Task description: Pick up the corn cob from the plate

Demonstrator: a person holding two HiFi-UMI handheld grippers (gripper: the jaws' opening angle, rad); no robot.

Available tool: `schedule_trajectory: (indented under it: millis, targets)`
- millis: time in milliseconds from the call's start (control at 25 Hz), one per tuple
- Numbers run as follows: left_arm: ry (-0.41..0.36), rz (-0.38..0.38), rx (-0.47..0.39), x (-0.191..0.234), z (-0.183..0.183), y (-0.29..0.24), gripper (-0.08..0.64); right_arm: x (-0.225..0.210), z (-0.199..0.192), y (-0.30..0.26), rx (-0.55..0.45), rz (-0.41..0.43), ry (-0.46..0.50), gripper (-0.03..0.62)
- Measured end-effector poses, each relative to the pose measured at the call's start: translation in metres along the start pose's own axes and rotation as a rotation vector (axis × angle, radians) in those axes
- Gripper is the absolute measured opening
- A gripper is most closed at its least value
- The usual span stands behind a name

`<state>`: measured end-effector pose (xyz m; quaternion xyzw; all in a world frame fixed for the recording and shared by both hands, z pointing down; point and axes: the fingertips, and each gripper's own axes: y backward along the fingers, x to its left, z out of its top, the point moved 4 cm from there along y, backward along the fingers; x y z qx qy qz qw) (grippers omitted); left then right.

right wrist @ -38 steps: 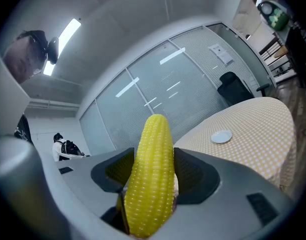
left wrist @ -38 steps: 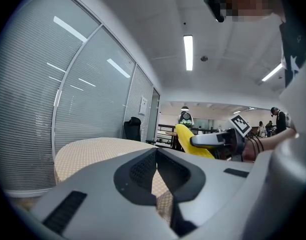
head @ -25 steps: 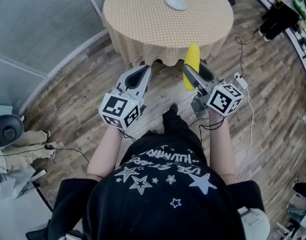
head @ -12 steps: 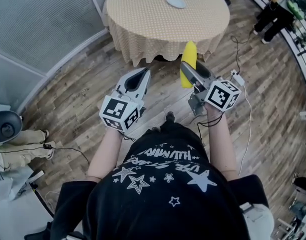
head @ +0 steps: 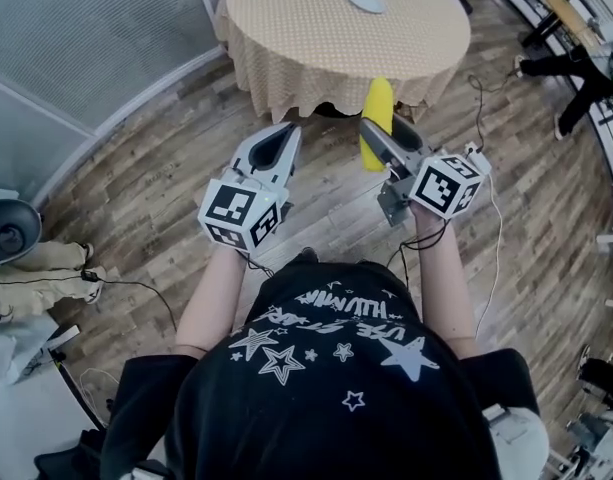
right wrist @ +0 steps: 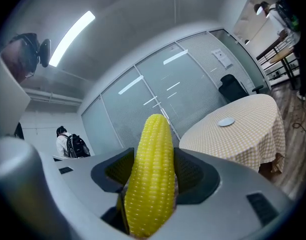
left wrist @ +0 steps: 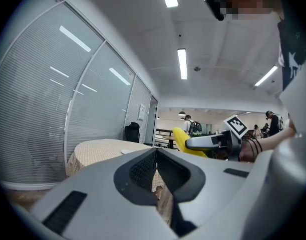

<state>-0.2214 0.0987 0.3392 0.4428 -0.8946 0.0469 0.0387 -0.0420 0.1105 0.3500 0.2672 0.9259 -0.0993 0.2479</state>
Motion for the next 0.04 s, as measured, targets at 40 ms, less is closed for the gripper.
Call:
schedule_trajectory:
  millis: [40]
  targets:
    - [0.000,0.003,0.001,-0.0009,0.0004,-0.0007,0.008,0.0013,0.0003,0.0016,-0.001,0.003,0.004,0.258]
